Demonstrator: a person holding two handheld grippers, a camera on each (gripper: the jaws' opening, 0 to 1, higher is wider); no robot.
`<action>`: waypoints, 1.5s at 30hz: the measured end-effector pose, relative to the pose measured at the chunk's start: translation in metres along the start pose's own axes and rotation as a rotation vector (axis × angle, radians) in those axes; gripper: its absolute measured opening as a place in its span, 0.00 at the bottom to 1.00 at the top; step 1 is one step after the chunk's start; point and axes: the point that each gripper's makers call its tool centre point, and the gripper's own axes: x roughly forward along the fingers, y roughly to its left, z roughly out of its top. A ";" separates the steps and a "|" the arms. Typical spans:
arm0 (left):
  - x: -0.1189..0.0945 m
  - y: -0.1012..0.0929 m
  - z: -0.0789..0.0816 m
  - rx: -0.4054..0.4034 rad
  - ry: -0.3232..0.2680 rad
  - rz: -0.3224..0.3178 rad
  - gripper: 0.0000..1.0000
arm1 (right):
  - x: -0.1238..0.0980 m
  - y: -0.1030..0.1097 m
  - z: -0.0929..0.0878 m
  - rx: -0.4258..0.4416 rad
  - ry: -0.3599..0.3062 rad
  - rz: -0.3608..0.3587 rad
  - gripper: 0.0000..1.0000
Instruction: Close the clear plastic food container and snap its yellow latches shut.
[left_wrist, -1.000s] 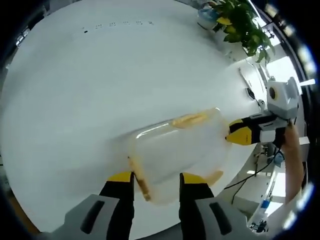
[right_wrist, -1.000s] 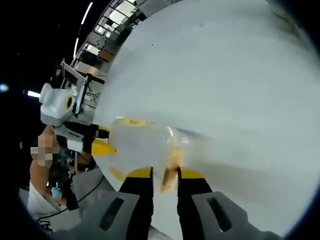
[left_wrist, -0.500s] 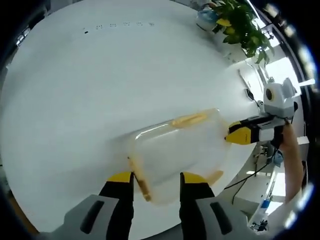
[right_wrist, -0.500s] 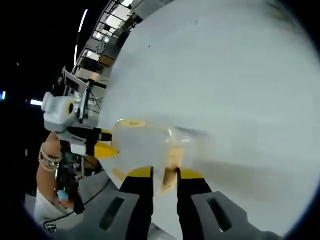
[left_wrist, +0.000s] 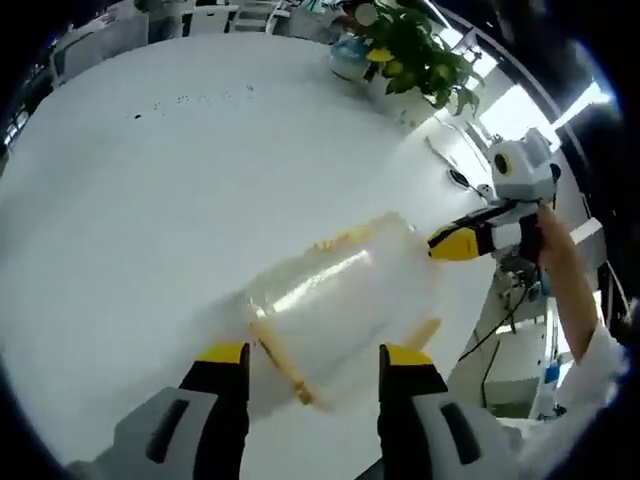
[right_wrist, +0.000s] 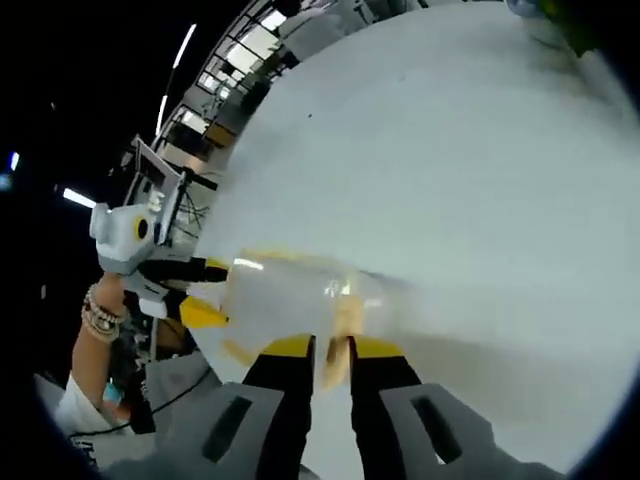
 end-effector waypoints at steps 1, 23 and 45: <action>-0.008 0.002 0.011 0.019 -0.056 -0.002 0.46 | -0.004 0.001 0.004 0.000 -0.011 0.001 0.07; 0.012 -0.070 0.026 0.526 -0.279 -0.126 0.18 | 0.041 0.080 0.021 -0.384 0.049 0.128 0.03; 0.032 -0.080 0.012 0.666 -0.217 -0.149 0.13 | 0.065 0.074 0.029 -0.433 0.082 0.086 0.03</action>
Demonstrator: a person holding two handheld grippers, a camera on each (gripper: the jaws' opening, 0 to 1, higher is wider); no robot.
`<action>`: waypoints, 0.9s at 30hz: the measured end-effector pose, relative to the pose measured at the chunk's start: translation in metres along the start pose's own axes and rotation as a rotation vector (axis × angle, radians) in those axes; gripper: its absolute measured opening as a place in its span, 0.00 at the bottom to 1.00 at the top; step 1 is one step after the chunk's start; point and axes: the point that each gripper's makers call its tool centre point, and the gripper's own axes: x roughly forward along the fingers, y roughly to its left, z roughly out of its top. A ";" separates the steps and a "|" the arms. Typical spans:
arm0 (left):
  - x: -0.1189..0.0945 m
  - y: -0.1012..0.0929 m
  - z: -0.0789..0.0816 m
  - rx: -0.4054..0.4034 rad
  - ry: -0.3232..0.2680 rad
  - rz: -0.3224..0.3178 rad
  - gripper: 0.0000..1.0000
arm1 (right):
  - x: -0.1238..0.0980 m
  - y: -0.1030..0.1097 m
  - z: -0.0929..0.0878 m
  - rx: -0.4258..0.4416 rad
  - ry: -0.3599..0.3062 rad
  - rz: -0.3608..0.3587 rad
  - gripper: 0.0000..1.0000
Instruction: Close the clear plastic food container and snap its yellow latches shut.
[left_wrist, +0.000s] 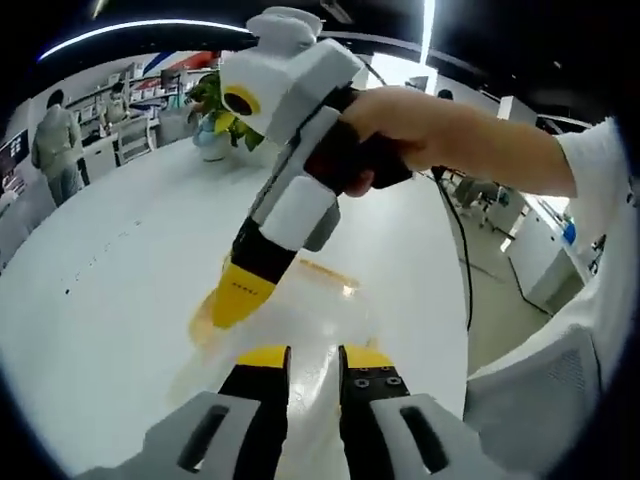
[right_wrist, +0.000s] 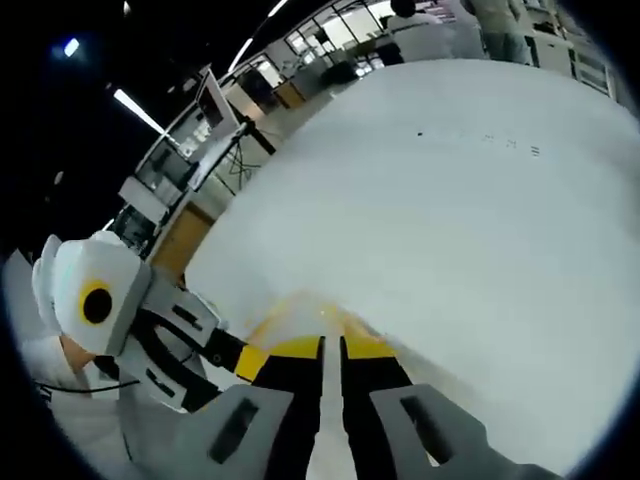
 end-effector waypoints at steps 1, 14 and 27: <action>0.000 -0.001 -0.001 0.011 0.003 0.001 0.14 | 0.000 0.000 0.000 0.001 -0.002 0.001 0.03; 0.002 -0.019 -0.016 0.289 0.081 0.004 0.27 | 0.010 -0.011 0.005 -0.020 0.017 -0.016 0.11; 0.007 -0.024 -0.019 0.425 0.092 0.035 0.32 | 0.015 -0.003 0.002 -0.015 0.077 0.073 0.25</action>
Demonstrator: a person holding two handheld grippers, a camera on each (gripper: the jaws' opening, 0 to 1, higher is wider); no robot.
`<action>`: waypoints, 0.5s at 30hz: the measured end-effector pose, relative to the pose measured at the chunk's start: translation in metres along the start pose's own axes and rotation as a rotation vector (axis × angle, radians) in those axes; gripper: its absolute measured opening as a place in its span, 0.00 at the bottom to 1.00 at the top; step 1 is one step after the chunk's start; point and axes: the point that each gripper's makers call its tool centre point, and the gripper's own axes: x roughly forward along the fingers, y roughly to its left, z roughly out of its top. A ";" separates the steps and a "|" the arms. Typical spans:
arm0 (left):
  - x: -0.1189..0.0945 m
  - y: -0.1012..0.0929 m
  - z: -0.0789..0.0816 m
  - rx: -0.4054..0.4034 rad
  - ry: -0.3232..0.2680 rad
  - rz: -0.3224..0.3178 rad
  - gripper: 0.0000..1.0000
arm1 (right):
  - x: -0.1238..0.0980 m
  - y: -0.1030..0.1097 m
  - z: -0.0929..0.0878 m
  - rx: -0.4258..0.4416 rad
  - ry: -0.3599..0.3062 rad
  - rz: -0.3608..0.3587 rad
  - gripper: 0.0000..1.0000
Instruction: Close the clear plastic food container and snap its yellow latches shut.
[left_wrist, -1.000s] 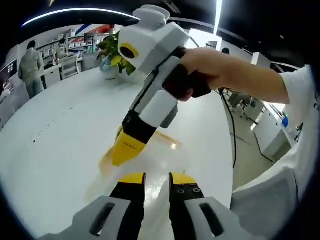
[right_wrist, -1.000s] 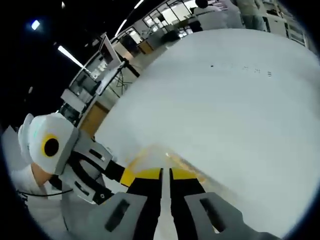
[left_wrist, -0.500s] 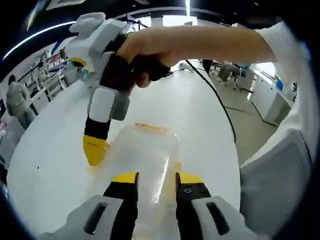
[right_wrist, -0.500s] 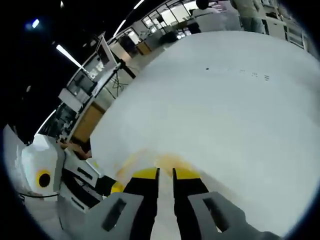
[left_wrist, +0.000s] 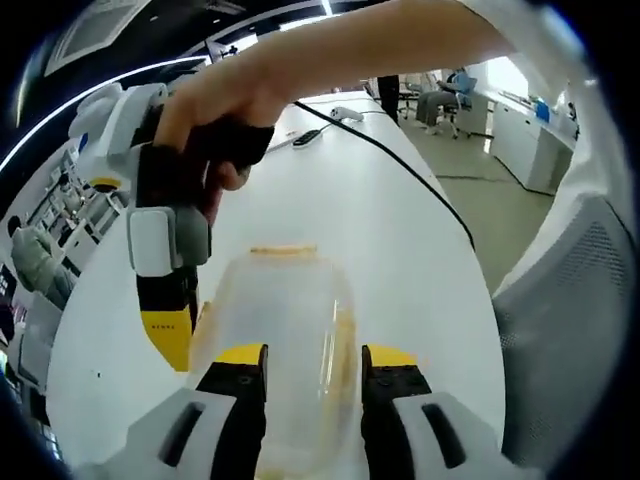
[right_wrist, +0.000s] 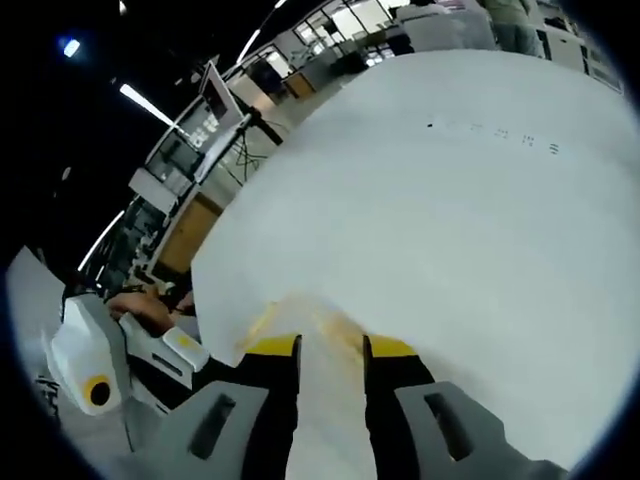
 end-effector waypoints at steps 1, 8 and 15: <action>0.000 0.000 0.000 0.016 0.005 0.004 0.32 | 0.000 -0.001 -0.002 -0.015 0.015 -0.006 0.26; 0.003 -0.003 -0.003 0.134 0.030 0.035 0.34 | -0.003 -0.012 -0.013 -0.215 0.144 -0.075 0.25; 0.002 -0.002 -0.004 0.138 0.031 0.035 0.35 | -0.005 0.002 -0.017 -0.378 0.255 -0.006 0.28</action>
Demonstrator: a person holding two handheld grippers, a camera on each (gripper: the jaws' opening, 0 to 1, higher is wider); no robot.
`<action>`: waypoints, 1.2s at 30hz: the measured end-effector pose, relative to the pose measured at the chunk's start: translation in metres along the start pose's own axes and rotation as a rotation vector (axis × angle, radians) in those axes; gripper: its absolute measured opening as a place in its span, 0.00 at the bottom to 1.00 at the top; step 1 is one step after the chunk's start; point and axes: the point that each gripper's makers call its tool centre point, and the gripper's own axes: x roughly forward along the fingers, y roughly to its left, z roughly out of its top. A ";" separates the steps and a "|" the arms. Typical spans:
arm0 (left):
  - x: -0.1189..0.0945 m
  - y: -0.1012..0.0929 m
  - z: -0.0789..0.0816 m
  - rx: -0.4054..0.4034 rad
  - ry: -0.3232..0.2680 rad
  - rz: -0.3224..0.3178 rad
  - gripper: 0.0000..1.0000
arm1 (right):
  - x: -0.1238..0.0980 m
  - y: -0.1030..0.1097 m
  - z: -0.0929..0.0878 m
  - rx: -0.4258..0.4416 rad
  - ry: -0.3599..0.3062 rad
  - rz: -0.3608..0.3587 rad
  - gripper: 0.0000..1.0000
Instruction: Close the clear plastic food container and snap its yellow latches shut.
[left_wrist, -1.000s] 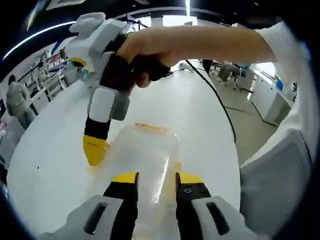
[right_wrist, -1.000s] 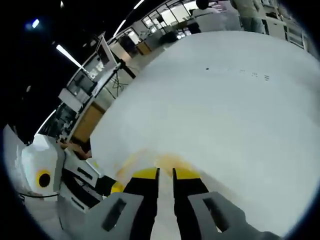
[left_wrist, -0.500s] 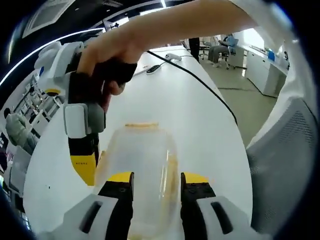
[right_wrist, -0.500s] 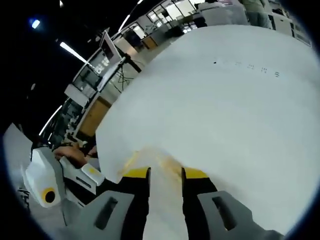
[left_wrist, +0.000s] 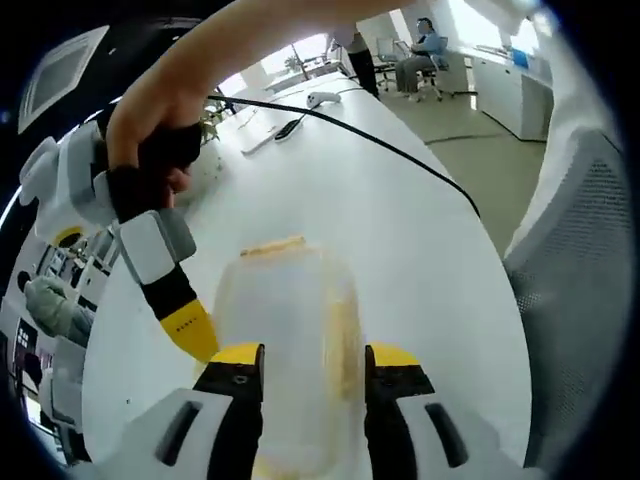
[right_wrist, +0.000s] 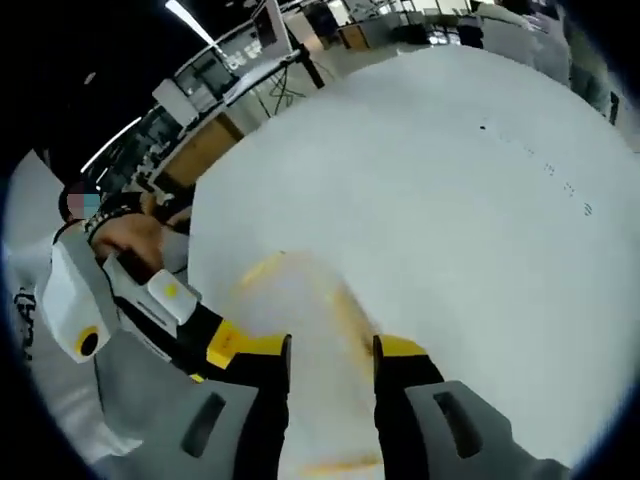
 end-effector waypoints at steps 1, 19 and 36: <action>-0.001 0.002 0.000 -0.011 -0.004 -0.008 0.35 | 0.000 0.002 0.001 -0.037 0.013 0.007 0.27; 0.000 0.004 -0.001 0.010 -0.026 -0.027 0.30 | 0.007 0.001 -0.006 -0.171 0.169 0.009 0.25; 0.001 0.003 -0.002 0.007 -0.003 -0.012 0.28 | 0.010 -0.001 -0.005 -0.213 0.251 -0.011 0.24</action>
